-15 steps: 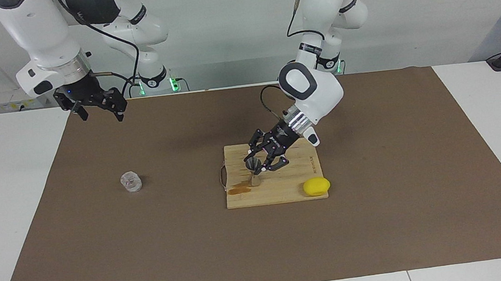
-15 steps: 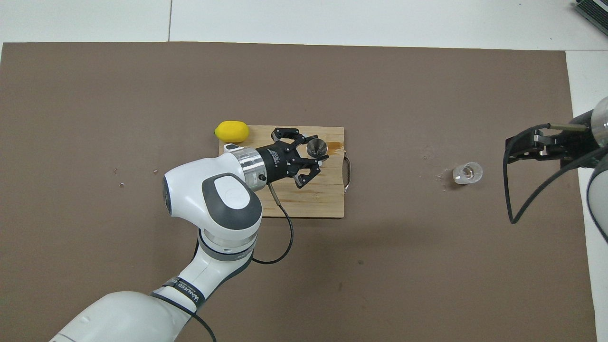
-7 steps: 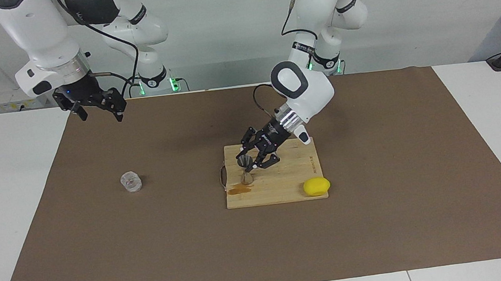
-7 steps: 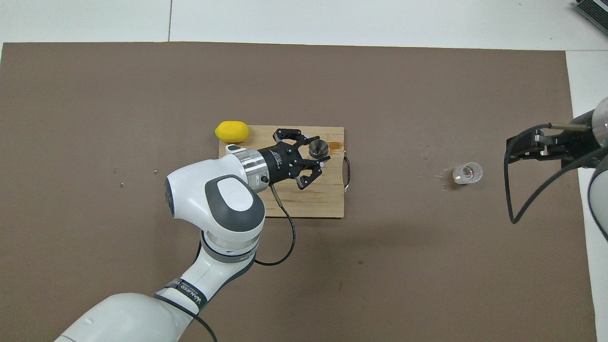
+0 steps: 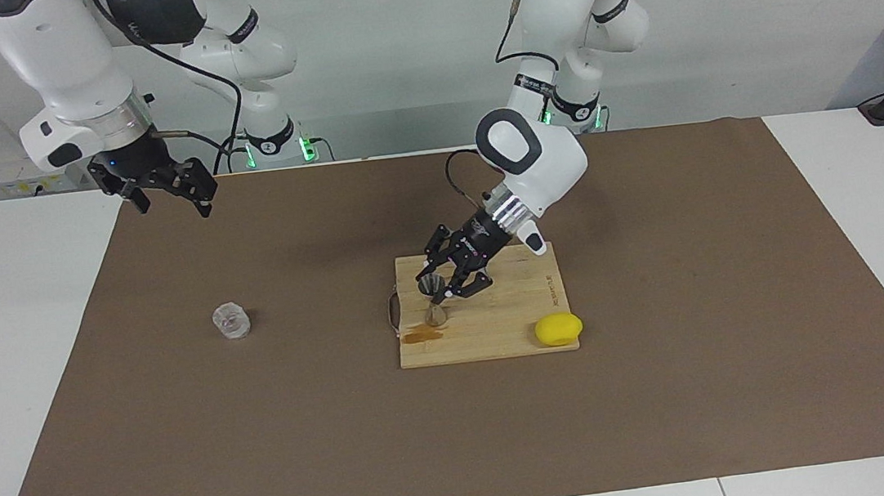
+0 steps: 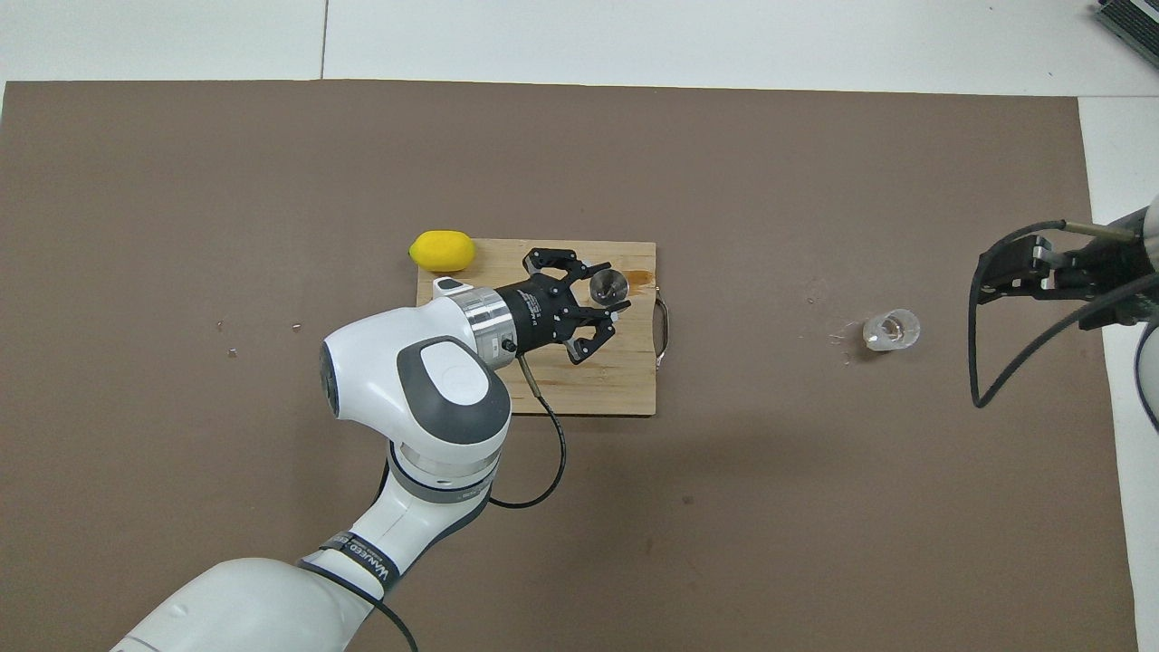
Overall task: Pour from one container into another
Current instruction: 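Set the metal cup on the board while the right gripper opens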
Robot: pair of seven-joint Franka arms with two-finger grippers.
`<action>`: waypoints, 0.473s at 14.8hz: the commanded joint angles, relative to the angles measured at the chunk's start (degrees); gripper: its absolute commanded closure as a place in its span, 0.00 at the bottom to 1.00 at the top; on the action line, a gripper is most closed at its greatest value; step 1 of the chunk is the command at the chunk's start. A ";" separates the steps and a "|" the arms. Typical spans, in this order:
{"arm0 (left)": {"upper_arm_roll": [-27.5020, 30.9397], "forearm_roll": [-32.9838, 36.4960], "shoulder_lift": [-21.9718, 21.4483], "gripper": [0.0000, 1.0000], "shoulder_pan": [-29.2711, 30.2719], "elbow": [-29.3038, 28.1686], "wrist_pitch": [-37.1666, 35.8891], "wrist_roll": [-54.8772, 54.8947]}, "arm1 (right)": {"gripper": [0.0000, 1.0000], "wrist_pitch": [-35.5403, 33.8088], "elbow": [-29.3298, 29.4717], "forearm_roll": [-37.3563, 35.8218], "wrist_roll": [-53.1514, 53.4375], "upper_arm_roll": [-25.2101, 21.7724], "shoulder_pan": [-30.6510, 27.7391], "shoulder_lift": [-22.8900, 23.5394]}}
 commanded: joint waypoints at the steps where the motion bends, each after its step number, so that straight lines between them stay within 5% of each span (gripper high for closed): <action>1: 0.83 -3.59 0.35 0.00 -1.15 0.65 1.53 1.46 | 0.00 1.49 -1.17 1.26 5.25 0.37 -1.07 0.11; 7: 0.74 -3.24 0.26 0.00 -0.98 0.82 0.57 1.20 | 0.00 3.59 -1.69 1.69 14.82 0.37 -4.04 2.75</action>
